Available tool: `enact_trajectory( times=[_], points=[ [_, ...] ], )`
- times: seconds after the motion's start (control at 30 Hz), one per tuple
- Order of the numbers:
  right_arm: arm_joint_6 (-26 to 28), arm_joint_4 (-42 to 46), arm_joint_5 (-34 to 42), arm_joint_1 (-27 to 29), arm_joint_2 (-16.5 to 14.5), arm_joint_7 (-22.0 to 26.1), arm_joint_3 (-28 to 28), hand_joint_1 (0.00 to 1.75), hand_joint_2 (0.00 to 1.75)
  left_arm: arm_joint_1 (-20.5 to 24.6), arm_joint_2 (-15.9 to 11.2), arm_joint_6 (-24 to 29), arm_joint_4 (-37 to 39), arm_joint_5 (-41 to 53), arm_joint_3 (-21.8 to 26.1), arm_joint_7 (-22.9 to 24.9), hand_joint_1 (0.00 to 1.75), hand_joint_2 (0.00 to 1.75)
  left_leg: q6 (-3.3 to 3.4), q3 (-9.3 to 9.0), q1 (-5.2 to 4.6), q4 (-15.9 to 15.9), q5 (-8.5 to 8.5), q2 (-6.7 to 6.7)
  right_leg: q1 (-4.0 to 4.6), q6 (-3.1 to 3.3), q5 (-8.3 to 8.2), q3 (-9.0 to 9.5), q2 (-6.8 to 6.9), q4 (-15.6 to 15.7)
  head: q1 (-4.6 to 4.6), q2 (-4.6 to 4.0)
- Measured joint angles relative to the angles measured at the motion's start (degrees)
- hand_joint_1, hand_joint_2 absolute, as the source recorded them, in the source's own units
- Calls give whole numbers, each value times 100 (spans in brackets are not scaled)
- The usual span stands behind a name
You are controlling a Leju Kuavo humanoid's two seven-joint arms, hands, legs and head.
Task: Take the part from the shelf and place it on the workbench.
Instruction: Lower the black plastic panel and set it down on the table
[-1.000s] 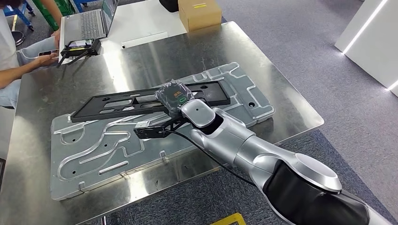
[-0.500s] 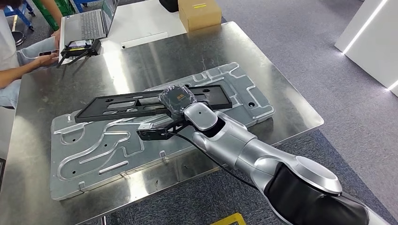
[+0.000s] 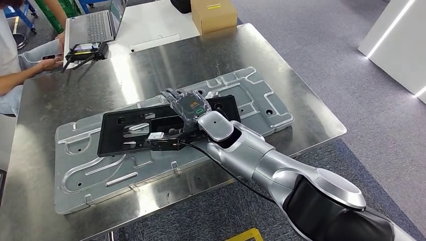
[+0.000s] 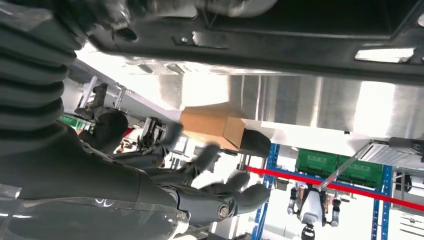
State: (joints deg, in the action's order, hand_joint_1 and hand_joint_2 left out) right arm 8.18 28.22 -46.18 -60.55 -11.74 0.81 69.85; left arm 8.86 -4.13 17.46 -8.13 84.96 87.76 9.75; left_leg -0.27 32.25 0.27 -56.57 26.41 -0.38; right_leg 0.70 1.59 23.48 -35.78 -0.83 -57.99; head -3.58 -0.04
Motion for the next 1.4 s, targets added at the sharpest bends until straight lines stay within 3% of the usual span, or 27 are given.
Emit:
enact_trajectory(
  times=[0.03, 0.17, 1.4],
  points=[
    [1, 0, 0, 0, 0, 0, 0, 0, 0, 0, 0, 0, 0, 0, 0, 1, 0, 175, 0, 0, 0, 0, 0, 0, 0, 0, 0, 0, 0, 0, 0, 0],
    [2, 0, 0, 0, 0, 0, 0, 0, 0, 0, 0, 0, 0, -5, 0, -2, 0, 0, 0, -1, 0, -1, 0, 0, 0, 0, 0, 0, 0, 0, 0, 0],
    [-5, -11, -17, 71, 73, 17, 0, 0, 0, -1, 7, -311, 0, -127, 0, -210, 0, 0, 0, 0, 0, -2, 0, 0, -1, 0, 0, 0, 0, 0, 0, 0]
  ],
)
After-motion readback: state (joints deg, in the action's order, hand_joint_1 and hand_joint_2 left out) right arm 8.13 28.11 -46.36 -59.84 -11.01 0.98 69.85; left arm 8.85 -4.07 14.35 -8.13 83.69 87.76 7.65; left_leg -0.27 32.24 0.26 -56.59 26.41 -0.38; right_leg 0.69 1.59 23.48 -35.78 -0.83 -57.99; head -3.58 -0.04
